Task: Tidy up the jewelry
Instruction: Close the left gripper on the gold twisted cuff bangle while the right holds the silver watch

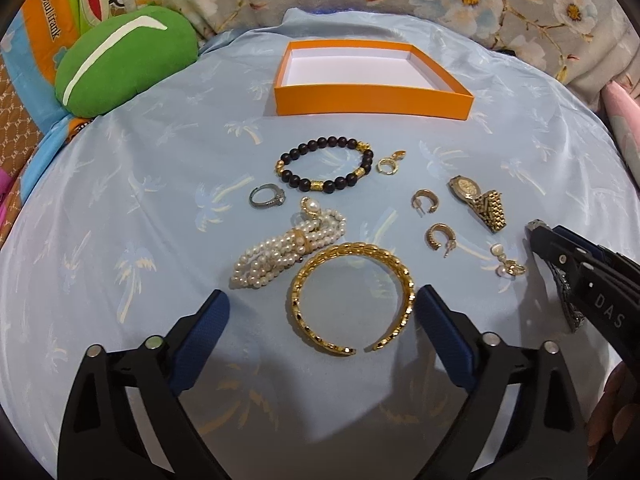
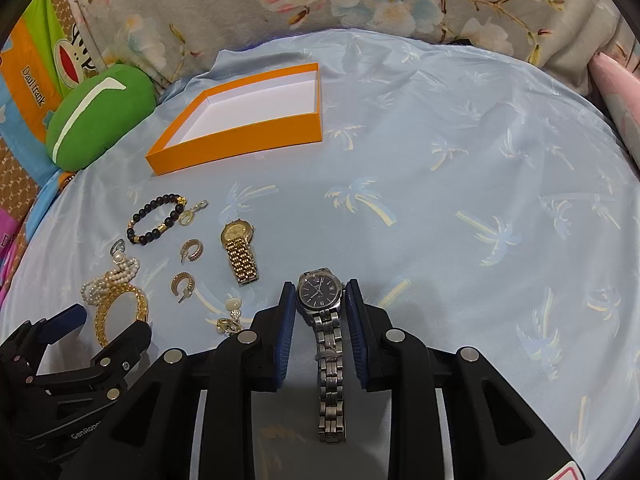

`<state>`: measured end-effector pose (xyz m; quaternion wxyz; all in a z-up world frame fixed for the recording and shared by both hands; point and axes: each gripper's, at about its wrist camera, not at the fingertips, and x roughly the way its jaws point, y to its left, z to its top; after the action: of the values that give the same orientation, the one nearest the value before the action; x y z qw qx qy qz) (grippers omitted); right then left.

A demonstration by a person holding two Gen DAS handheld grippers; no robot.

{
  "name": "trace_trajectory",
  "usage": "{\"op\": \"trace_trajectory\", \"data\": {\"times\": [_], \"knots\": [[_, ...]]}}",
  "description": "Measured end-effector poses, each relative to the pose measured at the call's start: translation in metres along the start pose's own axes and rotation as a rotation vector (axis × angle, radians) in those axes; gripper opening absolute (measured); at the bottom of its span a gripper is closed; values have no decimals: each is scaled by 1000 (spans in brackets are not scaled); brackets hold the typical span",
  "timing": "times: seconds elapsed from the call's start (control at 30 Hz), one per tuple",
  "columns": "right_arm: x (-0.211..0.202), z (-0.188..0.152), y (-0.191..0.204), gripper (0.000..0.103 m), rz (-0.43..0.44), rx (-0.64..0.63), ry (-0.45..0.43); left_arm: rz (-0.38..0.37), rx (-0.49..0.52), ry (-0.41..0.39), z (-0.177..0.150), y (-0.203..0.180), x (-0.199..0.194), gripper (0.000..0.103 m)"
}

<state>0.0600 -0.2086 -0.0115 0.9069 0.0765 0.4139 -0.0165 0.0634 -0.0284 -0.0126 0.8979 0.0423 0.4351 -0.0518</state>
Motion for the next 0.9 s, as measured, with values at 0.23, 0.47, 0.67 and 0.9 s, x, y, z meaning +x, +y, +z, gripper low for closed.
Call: {"op": "trace_trajectory", "data": {"times": [0.23, 0.47, 0.67, 0.9], "knots": [[0, 0, 0, 24, 6, 4, 0, -38, 38, -23, -2, -9, -7, 64], [0, 0, 0, 24, 5, 4, -1, -91, 7, -17, 0, -2, -10, 56], [-2, 0, -1, 24, 7, 12, -9, -104, -12, -22, 0, 3, -17, 56], [-12, -5, -5, 24, 10, 36, -25, -101, -22, -52, 7, 17, -37, 56]]}}
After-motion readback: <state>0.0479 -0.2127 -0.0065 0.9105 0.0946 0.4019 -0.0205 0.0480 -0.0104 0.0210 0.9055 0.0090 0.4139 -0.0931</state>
